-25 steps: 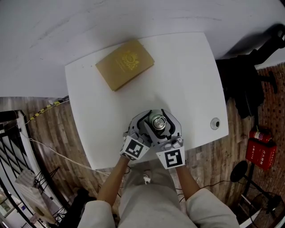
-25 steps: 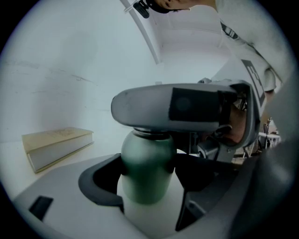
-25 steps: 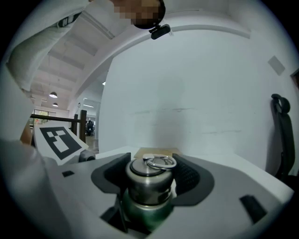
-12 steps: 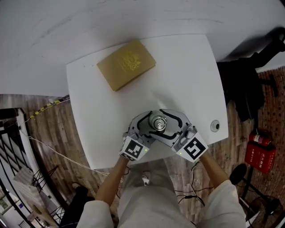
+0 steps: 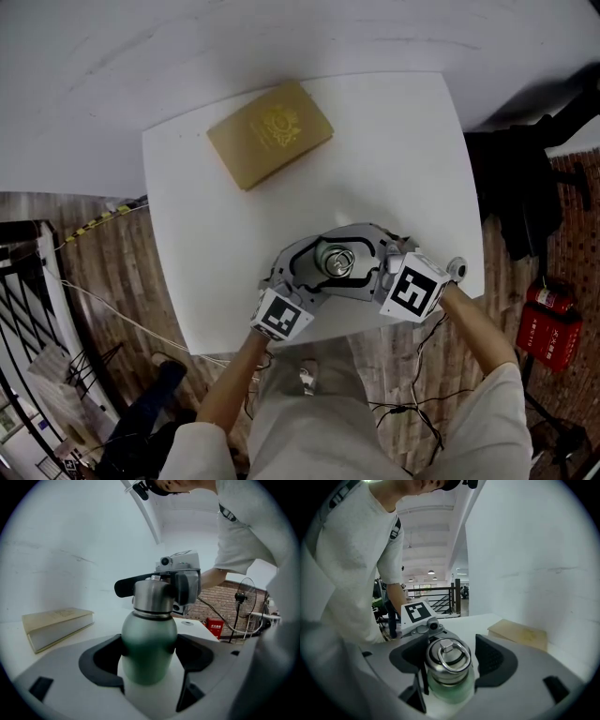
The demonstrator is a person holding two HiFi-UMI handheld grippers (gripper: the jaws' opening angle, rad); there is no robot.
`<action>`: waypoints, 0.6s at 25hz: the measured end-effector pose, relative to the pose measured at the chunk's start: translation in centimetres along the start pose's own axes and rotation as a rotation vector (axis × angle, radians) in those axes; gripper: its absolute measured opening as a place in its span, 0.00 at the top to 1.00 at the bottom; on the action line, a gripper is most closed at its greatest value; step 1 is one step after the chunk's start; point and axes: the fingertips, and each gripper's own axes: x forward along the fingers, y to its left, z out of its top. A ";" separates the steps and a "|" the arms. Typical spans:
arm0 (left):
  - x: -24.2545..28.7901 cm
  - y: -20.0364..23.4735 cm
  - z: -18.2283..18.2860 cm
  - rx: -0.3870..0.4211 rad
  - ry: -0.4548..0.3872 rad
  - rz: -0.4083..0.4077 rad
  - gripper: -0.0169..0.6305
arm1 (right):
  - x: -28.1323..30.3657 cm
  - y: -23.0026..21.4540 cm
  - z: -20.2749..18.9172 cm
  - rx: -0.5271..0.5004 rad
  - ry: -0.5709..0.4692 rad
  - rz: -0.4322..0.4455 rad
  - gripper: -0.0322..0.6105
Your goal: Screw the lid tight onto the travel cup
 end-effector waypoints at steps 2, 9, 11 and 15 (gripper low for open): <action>0.0 0.0 -0.1 -0.001 0.001 0.000 0.44 | 0.2 0.3 0.2 -0.002 -0.008 0.021 0.50; -0.2 -0.1 0.4 0.002 0.000 -0.001 0.44 | -0.2 0.3 0.5 0.022 -0.072 -0.024 0.55; -0.1 -0.1 0.2 0.002 -0.001 -0.001 0.44 | -0.2 0.1 0.4 0.038 -0.095 -0.058 0.55; 0.0 0.0 -0.1 0.001 0.002 -0.002 0.44 | -0.3 -0.3 -0.1 0.094 -0.135 -0.161 0.55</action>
